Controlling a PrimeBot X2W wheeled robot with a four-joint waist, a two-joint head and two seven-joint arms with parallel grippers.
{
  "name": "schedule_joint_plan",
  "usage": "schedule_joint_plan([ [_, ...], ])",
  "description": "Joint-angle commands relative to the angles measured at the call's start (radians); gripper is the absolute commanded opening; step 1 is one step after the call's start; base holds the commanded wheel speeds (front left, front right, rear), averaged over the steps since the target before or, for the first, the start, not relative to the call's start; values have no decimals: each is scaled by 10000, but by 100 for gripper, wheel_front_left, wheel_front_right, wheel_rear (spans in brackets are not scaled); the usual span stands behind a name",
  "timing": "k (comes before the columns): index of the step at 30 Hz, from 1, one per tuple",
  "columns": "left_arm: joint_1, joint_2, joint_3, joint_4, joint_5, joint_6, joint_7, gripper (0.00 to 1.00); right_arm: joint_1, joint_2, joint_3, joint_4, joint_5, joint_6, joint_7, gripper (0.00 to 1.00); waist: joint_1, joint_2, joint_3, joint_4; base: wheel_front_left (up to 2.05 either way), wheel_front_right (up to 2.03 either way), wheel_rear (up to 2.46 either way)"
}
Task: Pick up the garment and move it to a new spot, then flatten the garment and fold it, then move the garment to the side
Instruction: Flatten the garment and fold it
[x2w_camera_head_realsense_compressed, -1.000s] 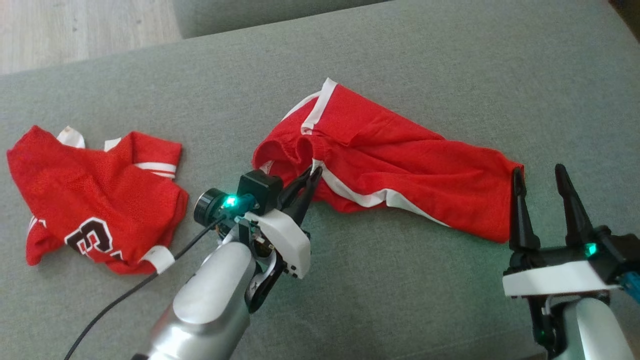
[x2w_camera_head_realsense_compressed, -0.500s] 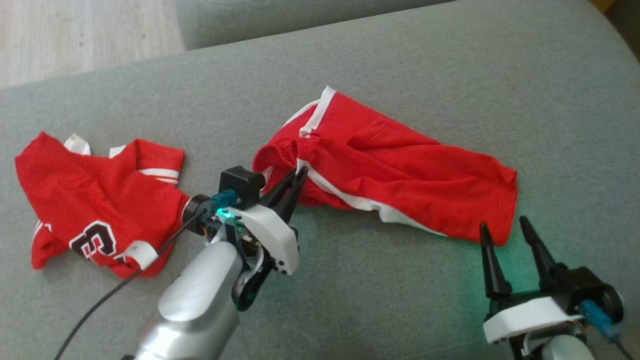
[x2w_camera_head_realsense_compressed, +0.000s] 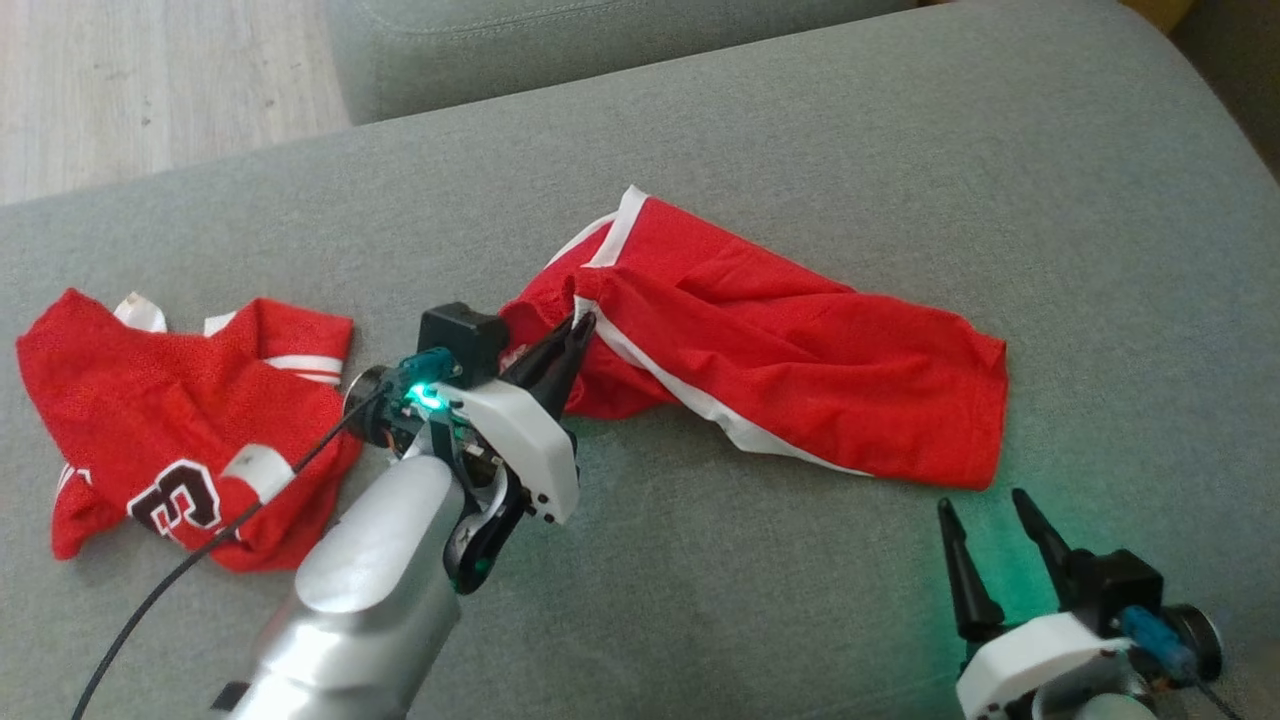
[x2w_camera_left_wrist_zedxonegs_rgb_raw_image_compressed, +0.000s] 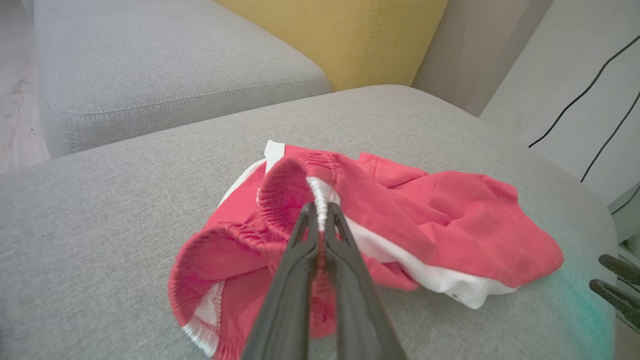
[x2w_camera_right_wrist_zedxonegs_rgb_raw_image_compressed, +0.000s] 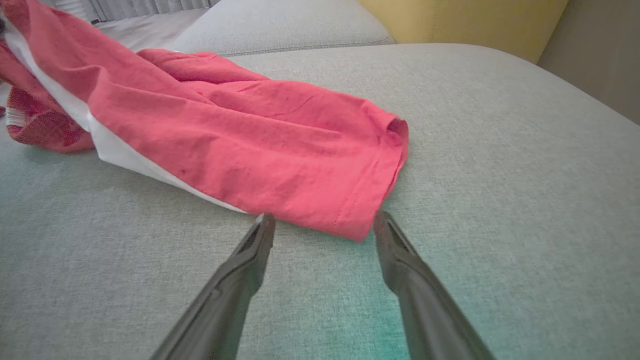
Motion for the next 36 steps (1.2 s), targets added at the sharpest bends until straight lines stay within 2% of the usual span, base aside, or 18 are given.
schedule_joint_plan([
  [1, -530, 236, 270, -244, -42, -35, -88, 0, -367, -64, 114, -184, -55, -7, -7, 100, 1, 0, -4, 24, 0, 0, 0],
  [13, -504, 240, 170, -278, -122, -22, -295, 0, -965, -64, -434, 613, 197, -7, 115, 100, 1, 0, 54, 297, 0, 0, 0],
  [36, -647, 370, 159, -608, -277, 114, -401, 0, -1495, -64, -566, 1489, 238, -7, 368, 100, 1, 0, 261, 542, 0, 0, 0],
])
